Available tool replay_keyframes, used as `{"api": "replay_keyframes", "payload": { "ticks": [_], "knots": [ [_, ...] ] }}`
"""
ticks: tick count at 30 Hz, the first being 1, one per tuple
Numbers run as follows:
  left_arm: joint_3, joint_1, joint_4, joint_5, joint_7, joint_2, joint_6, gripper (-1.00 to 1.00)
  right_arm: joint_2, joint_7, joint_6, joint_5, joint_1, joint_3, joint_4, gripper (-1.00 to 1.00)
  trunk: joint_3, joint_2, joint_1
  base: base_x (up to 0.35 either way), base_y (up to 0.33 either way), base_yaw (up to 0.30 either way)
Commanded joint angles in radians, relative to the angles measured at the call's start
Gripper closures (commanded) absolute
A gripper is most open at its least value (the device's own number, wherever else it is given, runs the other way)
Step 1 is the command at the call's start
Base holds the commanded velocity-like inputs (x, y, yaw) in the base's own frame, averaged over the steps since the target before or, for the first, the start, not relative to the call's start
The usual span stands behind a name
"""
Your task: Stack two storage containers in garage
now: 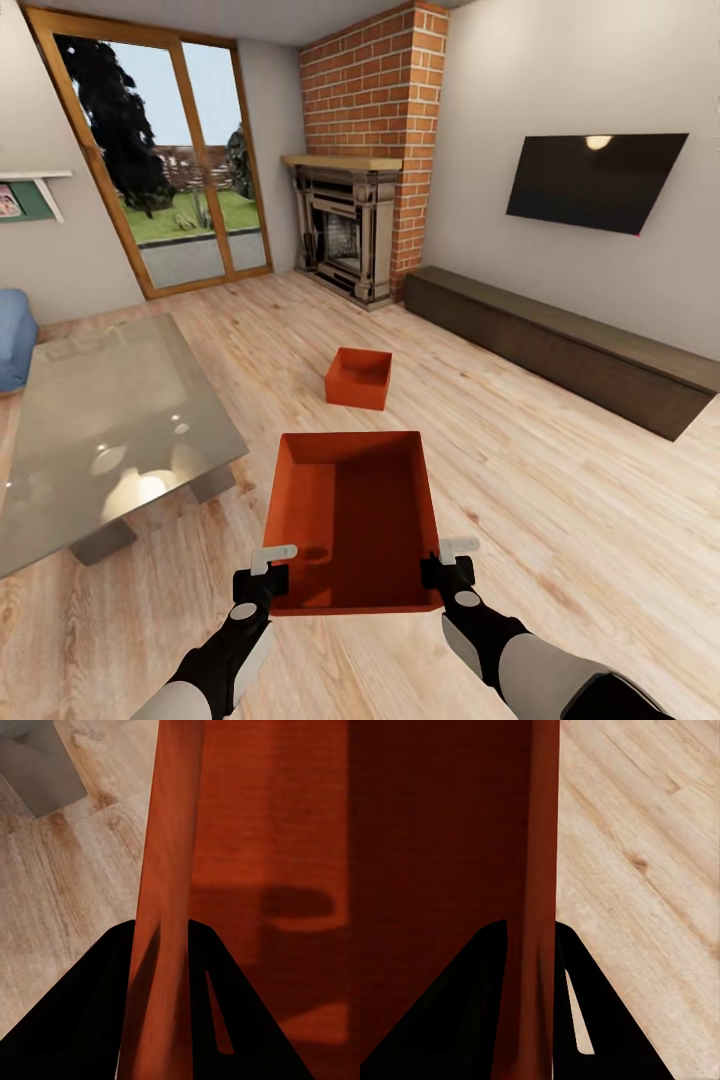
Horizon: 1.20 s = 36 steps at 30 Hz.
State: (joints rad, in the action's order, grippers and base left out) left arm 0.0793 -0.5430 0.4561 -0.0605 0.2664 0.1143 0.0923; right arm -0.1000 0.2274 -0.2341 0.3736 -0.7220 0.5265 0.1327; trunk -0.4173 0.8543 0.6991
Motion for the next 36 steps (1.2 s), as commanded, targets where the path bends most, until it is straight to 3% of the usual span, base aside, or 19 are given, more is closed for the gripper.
{"api": "replay_keyframes", "payload": {
  "ticks": [1,36],
  "knots": [
    [-0.026,-0.001,0.000,-0.053,0.027,0.000,0.003,1.00,0.000,0.004,-0.007,0.008,-0.001,-0.022,0.000,1.00,0.001,0.001,0.000,0.000,0.000,0.000],
    [-0.023,-0.001,-0.016,-0.054,0.027,-0.001,0.002,1.00,0.000,0.004,-0.007,0.008,-0.001,-0.022,-0.001,1.00,0.056,0.001,0.000,0.000,0.000,0.000]
  ]
}}
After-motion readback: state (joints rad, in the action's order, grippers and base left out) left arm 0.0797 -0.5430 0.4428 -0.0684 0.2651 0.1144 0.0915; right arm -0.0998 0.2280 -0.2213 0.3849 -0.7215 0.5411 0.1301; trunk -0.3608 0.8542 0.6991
